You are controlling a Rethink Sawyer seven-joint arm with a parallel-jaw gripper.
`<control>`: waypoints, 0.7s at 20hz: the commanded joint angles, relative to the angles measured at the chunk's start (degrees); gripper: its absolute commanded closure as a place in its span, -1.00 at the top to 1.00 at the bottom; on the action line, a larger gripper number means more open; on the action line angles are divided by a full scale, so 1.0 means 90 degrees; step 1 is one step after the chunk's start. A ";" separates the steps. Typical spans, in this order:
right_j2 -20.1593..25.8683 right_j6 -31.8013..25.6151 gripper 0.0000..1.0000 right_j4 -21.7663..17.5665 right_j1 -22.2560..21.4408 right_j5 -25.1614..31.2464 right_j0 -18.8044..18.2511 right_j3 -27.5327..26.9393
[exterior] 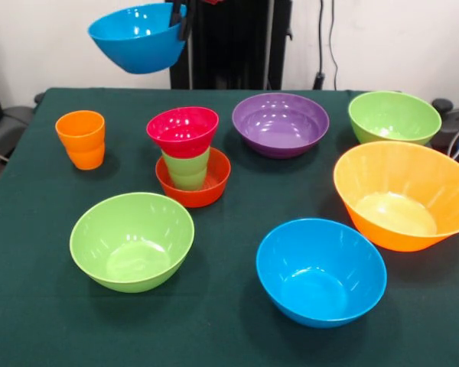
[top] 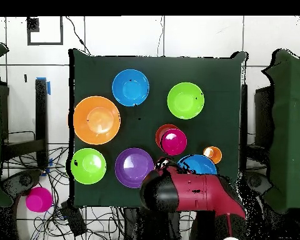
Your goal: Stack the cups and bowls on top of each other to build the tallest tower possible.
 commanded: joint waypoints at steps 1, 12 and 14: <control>0.0065 0.0521 -1.00 0.0287 0.0394 0.0506 0.0162 -0.0327; 0.0121 -0.0791 -1.00 0.0494 -0.0743 0.1117 -0.0458 0.0183; 0.0173 -0.0898 -1.00 0.0502 -0.0820 0.1123 -0.0585 0.0195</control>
